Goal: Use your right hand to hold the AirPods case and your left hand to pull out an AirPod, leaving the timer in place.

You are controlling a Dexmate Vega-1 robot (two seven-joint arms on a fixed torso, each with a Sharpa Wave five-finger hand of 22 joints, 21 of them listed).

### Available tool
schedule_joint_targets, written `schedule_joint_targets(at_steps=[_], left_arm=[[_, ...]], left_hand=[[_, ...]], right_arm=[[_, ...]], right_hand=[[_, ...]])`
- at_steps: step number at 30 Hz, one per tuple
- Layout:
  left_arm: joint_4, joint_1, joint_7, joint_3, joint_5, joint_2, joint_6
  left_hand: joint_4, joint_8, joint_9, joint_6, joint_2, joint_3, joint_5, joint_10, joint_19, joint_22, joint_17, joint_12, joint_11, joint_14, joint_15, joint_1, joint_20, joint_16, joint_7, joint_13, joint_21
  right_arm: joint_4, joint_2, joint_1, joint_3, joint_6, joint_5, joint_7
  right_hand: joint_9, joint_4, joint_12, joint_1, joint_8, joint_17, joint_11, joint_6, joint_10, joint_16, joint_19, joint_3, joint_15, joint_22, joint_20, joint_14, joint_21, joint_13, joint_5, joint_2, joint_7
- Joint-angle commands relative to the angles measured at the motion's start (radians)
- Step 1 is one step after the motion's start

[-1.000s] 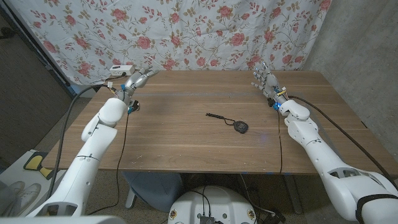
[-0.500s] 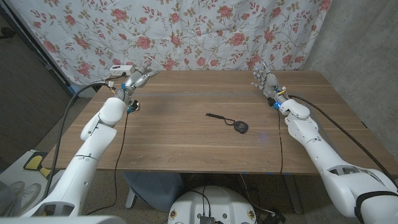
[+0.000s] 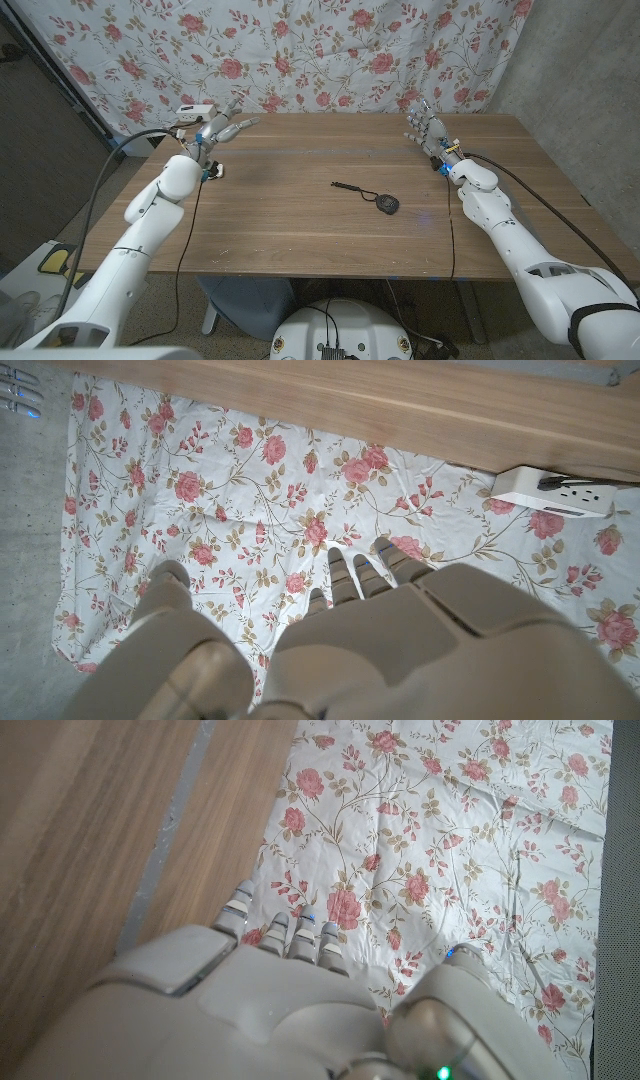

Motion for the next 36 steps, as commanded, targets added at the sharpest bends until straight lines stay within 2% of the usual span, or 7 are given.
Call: schedule_joint_targets(at_steps=[1,5,8,9,19,31,36], left_arm=[[-0.016,-0.01,-0.011,0.019,0.032,0.052,0.011],[-0.03,-0.011,-0.008,0.027,0.057,0.066,0.029],[-0.024,-0.015,-0.009,0.032,0.046,0.061,0.028],[-0.023,-0.017,-0.008,0.042,0.065,0.073,0.026],[-0.049,0.002,-0.015,0.036,0.07,0.091,0.049],[-0.087,0.004,-0.056,0.048,0.128,0.171,0.071],[-0.097,0.018,-0.024,0.04,0.137,0.16,0.09]], left_hand=[[-0.01,0.015,0.005,-0.159,0.002,0.009,0.008,0.013,0.01,0.0,0.004,0.008,-0.011,-0.007,-0.011,0.043,-0.015,0.002,0.026,0.006,0.003],[-0.013,0.02,0.005,-0.183,0.0,0.018,0.011,0.016,0.014,-0.001,0.004,0.013,-0.018,-0.006,-0.014,0.095,-0.016,0.004,0.093,0.01,0.002],[-0.014,0.026,0.004,-0.182,-0.002,0.022,0.012,0.026,0.015,-0.001,0.003,0.018,-0.022,-0.004,-0.015,0.121,-0.017,0.004,0.122,0.013,0.002],[-0.013,0.027,0.004,-0.182,0.0,0.024,0.012,0.038,0.015,-0.001,0.003,0.024,-0.034,-0.004,-0.015,0.131,-0.018,0.004,0.123,0.014,0.001],[-0.013,0.029,0.003,-0.188,-0.003,0.027,0.012,0.027,0.013,-0.001,0.003,0.021,-0.024,-0.006,-0.013,0.161,-0.014,0.004,0.124,0.018,0.0],[-0.012,0.031,0.003,-0.189,-0.007,0.028,0.011,0.027,0.007,-0.001,0.003,0.023,-0.031,-0.012,-0.009,0.183,-0.012,0.002,0.121,0.02,-0.001],[-0.011,0.032,0.003,-0.187,-0.008,0.029,0.011,0.032,0.007,-0.001,0.003,0.025,-0.033,-0.01,-0.011,0.194,-0.011,0.004,0.122,0.021,-0.001]], right_arm=[[0.029,0.008,0.012,-0.002,0.008,0.002,0.007],[0.034,0.012,0.013,-0.002,0.011,0.002,0.006],[0.037,0.013,0.012,-0.001,0.012,0.003,0.003],[0.037,0.014,0.011,0.0,0.013,0.005,0.004],[0.032,0.012,0.006,0.003,0.025,0.004,0.003],[0.066,0.019,0.019,0.001,0.065,0.01,0.038],[0.055,0.018,0.013,0.002,0.062,0.01,0.035]], right_hand=[[0.002,-0.006,0.003,0.007,0.007,0.002,-0.002,0.008,0.003,0.005,0.004,0.001,0.002,0.002,0.003,0.001,0.006,0.003,-0.001,0.01,-0.005],[0.002,-0.006,0.002,0.007,0.006,0.002,-0.001,0.007,0.003,0.006,0.003,0.001,0.003,0.002,0.003,0.001,0.006,0.003,-0.001,0.01,-0.004],[0.002,-0.006,0.002,0.007,0.007,0.002,-0.003,0.008,0.003,0.006,0.003,0.001,0.003,0.002,0.003,0.001,0.006,0.003,-0.001,0.011,-0.005],[0.002,-0.006,0.002,0.007,0.007,0.002,-0.003,0.008,0.003,0.006,0.003,0.001,0.003,0.002,0.003,0.001,0.006,0.003,-0.001,0.011,-0.004],[0.002,-0.007,0.002,0.008,0.007,0.002,-0.002,0.008,0.003,0.006,0.002,0.001,0.002,0.002,0.003,0.0,0.005,0.003,-0.001,0.012,-0.005],[0.002,-0.011,-0.002,0.013,0.006,0.001,-0.005,0.007,-0.008,0.004,-0.004,0.004,0.002,0.002,0.004,-0.005,0.003,0.003,-0.001,0.015,-0.01],[0.002,-0.012,-0.002,0.015,0.006,0.0,-0.005,0.007,-0.007,0.004,-0.004,0.004,0.002,0.002,0.004,-0.005,0.003,0.003,-0.001,0.016,-0.011]])
